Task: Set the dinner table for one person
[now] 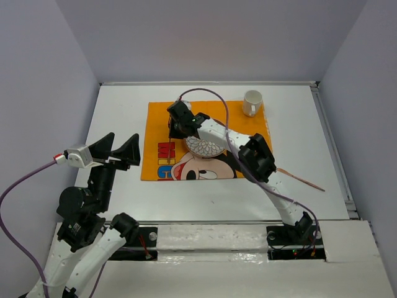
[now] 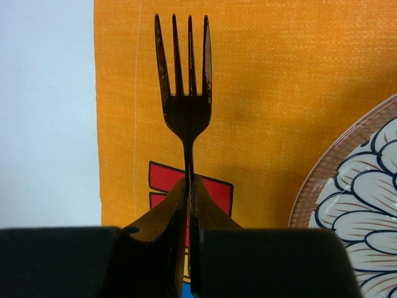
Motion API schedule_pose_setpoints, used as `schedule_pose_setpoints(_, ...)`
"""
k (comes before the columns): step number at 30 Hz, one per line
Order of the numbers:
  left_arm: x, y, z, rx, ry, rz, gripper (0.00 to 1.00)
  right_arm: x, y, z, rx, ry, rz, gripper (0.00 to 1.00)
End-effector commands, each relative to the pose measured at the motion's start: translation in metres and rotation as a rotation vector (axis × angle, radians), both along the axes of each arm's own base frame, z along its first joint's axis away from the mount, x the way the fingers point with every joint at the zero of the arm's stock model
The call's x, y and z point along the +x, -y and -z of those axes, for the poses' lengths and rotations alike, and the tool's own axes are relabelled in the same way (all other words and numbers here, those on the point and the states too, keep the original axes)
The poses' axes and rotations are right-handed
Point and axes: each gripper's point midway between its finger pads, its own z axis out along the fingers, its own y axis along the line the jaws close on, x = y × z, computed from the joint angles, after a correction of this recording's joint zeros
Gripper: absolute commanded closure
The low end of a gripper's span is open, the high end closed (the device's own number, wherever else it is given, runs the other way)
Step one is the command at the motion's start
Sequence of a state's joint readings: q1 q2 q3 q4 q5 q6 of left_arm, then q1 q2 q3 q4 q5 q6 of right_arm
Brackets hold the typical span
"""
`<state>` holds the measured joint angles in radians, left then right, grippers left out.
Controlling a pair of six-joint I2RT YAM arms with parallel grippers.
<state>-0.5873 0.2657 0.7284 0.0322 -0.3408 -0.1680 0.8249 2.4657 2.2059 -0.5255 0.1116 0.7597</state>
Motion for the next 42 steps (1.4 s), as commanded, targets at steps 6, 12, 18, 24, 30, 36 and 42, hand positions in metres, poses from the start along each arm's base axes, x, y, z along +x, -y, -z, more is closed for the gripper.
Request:
schedule_pose_setpoints(6, 0.000, 0.000, -0.010, -0.003, 0.032, -0.004, 0.01, -0.003, -0.016, 0.006, 0.010, -0.010, -0.041, 1.00)
schedule_pose_setpoints(12, -0.001, -0.001, -0.011, -0.008, 0.034, -0.004, 0.01, -0.002, -0.015, 0.018, -0.014, -0.017, -0.042, 1.00)
schedule_pose_setpoints(18, -0.001, -0.002, -0.011, -0.007, 0.034, -0.007, 0.01, -0.001, -0.018, 0.025, -0.015, -0.025, -0.047, 1.00)
schedule_pose_setpoints(24, 0.000, 0.000, -0.010, -0.006, 0.032, -0.003, 0.01, 0.003, -0.022, 0.009, 0.014, -0.001, -0.041, 0.75)
schedule_pose_setpoints(30, 0.000, 0.001, -0.010, -0.002, 0.032, 0.001, 0.01, 0.002, -0.031, -0.046, 0.095, 0.075, -0.057, 0.52)
schedule_pose_setpoints(36, -0.003, 0.000, -0.012, -0.007, 0.041, 0.007, 0.01, -0.002, -0.004, -0.127, 0.140, 0.224, -0.021, 0.46)
schedule_pose_setpoints(42, -0.011, -0.003, -0.017, -0.024, 0.065, 0.017, 0.01, -0.022, 0.149, -0.154, 0.061, 0.291, 0.244, 0.46)
